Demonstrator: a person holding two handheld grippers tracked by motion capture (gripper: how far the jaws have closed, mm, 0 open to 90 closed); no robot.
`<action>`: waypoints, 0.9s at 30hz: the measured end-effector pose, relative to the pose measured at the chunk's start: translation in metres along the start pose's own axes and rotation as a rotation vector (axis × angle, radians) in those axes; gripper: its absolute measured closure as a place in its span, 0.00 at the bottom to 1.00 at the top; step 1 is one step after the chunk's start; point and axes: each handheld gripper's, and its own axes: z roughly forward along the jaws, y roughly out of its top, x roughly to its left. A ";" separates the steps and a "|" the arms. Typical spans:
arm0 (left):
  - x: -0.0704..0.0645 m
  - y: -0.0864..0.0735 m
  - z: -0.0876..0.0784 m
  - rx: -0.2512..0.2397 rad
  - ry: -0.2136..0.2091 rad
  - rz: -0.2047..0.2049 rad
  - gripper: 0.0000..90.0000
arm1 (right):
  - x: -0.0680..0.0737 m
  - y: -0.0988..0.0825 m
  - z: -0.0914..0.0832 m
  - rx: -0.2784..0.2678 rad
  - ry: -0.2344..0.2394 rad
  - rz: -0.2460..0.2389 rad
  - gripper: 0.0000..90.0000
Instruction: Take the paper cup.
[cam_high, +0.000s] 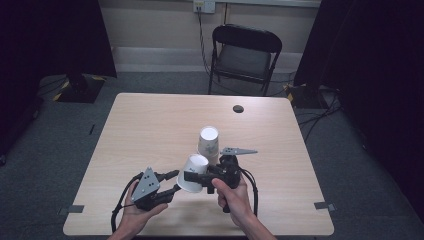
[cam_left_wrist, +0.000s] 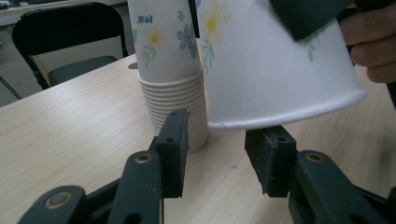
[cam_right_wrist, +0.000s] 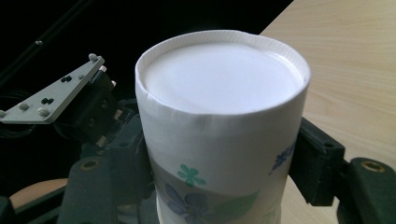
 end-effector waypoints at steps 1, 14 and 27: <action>0.000 0.000 0.000 0.004 0.000 0.008 0.65 | 0.000 -0.001 0.001 0.003 0.006 0.005 0.35; -0.003 0.001 -0.002 -0.029 0.016 0.069 0.71 | -0.003 -0.002 0.010 0.020 0.052 0.055 0.36; -0.004 0.003 -0.001 0.017 0.055 0.118 0.91 | -0.013 -0.006 0.014 0.088 0.103 0.132 0.33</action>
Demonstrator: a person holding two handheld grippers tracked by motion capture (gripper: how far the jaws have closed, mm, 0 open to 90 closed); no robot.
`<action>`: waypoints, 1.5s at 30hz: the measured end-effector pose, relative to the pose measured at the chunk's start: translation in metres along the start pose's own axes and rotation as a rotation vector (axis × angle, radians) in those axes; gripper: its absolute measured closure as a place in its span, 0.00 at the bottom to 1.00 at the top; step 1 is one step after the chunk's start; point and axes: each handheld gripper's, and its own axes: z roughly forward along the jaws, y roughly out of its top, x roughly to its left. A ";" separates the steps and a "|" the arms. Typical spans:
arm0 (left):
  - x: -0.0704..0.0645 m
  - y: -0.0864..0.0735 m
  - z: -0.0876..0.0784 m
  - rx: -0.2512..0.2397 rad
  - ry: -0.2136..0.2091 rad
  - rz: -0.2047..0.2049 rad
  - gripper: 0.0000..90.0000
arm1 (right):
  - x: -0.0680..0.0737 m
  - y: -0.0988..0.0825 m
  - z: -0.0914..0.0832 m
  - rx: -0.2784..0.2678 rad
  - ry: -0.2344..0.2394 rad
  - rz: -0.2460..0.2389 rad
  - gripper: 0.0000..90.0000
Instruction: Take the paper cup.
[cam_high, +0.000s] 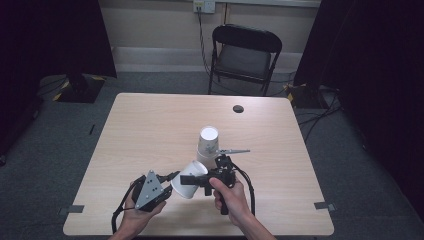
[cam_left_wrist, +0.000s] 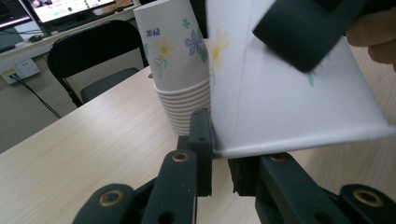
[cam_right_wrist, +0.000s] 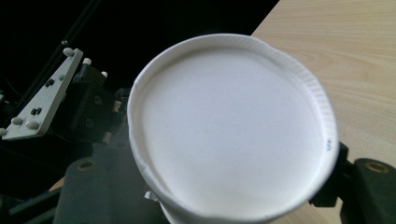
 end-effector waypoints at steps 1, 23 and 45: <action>-0.001 0.000 0.000 0.003 0.003 -0.001 0.92 | -0.001 -0.001 0.000 -0.002 0.005 0.015 0.33; 0.021 -0.003 -0.007 0.011 -0.068 -0.187 0.94 | 0.004 0.001 -0.017 0.018 -0.019 -0.093 0.20; 0.032 -0.014 -0.002 0.144 -0.206 -0.280 0.94 | 0.034 0.006 -0.040 -0.015 -0.237 -0.558 0.25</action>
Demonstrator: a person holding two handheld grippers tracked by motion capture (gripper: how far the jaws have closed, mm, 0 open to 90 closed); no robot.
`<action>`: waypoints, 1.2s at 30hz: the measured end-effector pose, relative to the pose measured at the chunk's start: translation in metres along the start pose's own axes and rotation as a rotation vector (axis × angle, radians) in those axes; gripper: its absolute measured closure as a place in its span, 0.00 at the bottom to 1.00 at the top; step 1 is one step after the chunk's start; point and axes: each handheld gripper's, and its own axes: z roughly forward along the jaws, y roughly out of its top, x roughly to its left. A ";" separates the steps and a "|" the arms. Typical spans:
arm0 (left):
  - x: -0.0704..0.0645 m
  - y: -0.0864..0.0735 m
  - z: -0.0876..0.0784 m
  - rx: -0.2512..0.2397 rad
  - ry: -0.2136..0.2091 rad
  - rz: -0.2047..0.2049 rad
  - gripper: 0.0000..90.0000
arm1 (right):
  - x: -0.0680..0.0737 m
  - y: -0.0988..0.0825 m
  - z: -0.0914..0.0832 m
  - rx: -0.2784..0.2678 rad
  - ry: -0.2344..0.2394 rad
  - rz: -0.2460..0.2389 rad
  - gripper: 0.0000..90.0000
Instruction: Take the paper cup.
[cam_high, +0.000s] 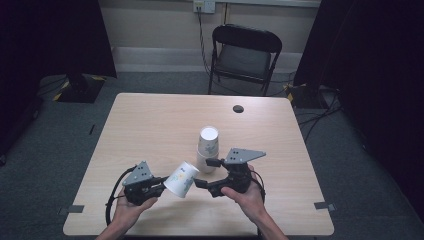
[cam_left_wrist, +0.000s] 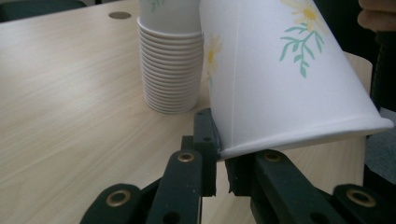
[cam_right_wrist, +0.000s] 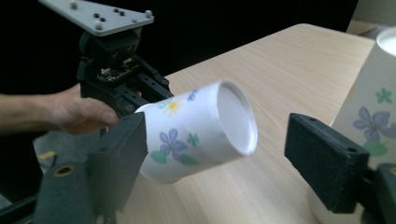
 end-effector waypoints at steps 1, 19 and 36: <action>0.000 0.000 0.001 0.014 -0.005 0.004 0.94 | 0.003 0.001 0.000 0.006 -0.006 -0.031 0.27; -0.001 -0.003 0.015 0.162 -0.055 -0.032 0.94 | 0.035 0.000 0.034 0.155 0.046 -0.292 0.44; 0.007 -0.003 0.012 0.154 -0.083 -0.091 0.94 | 0.029 -0.006 0.042 0.229 0.055 -0.389 0.29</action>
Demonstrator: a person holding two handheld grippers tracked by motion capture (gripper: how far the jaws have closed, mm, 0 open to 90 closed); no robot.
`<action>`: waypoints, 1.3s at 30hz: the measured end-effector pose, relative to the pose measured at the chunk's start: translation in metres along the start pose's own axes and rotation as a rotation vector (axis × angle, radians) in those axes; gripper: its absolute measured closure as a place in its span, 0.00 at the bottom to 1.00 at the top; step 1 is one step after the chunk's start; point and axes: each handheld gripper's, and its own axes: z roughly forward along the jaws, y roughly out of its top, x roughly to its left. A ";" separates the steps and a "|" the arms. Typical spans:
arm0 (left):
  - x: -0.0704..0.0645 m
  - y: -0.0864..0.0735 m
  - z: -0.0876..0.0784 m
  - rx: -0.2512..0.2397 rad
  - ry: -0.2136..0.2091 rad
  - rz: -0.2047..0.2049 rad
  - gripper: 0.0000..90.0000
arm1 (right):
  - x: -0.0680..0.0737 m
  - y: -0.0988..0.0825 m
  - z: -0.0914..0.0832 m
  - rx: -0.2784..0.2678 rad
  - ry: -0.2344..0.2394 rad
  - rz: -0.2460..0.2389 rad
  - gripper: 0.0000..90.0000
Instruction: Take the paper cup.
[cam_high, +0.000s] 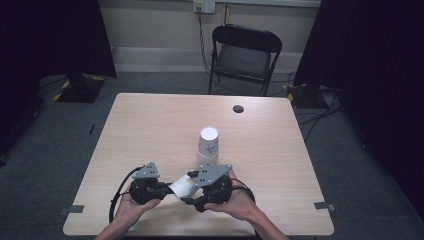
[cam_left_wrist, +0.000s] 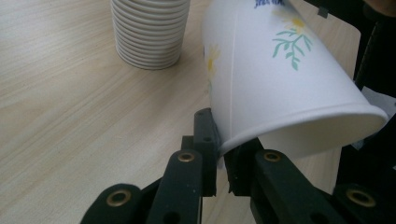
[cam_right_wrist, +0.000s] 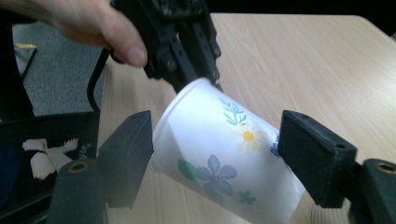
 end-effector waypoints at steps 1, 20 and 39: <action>0.001 0.000 0.000 -0.007 -0.001 -0.004 0.95 | 0.000 -0.001 0.002 0.010 0.000 -0.004 0.27; 0.003 0.002 -0.002 -0.077 -0.064 -0.108 0.98 | 0.010 -0.008 0.021 0.104 0.004 -0.089 0.20; -0.001 -0.001 -0.006 -0.090 -0.036 -0.112 0.94 | 0.017 -0.013 0.036 0.096 -0.045 -0.089 0.28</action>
